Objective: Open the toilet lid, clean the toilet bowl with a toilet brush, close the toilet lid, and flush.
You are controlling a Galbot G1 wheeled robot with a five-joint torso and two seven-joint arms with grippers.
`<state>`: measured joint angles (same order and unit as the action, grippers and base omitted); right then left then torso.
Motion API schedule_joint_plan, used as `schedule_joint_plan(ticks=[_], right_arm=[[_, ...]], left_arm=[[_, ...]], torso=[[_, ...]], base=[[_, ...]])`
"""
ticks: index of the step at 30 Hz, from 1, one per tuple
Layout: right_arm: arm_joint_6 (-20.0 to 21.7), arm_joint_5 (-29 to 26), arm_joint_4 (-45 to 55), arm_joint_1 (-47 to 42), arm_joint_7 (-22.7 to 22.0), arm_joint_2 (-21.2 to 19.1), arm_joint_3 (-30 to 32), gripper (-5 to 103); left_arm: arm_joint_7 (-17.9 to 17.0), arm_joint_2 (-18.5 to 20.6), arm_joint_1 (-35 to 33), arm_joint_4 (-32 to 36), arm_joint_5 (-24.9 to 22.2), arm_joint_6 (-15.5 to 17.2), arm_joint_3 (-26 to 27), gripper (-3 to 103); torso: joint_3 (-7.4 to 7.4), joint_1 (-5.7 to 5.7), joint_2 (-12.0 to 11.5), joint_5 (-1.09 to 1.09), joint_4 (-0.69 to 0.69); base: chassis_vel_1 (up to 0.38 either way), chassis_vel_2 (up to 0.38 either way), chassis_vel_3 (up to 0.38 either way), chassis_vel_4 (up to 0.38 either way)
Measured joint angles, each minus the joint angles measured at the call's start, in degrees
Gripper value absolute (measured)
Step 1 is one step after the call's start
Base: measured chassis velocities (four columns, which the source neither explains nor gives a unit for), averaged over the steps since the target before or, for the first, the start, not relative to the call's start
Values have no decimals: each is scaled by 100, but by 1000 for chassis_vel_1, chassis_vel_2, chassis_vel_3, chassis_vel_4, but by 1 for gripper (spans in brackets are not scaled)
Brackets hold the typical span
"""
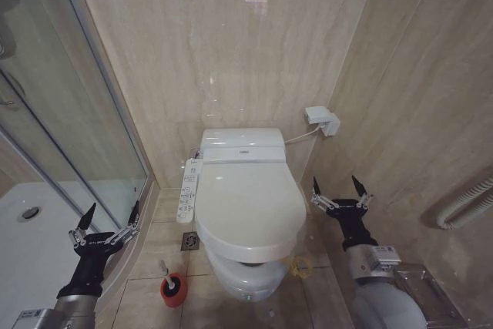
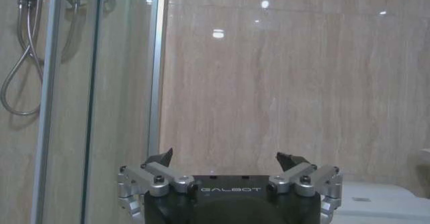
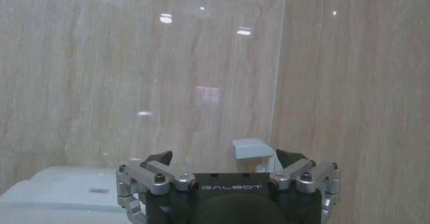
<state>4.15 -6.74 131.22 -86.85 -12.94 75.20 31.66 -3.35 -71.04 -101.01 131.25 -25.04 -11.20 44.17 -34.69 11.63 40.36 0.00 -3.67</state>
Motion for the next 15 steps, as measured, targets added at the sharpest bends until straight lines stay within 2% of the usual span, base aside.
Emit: schedule_joint_plan(ticks=[15], right_arm=[[30,-19,16,-9,-13,18,-7,100]], left_arm=[[0,0,0,0,0,0,0,100]], torso=[[0,0,0,0,0]], base=[[0,0,0,0]])
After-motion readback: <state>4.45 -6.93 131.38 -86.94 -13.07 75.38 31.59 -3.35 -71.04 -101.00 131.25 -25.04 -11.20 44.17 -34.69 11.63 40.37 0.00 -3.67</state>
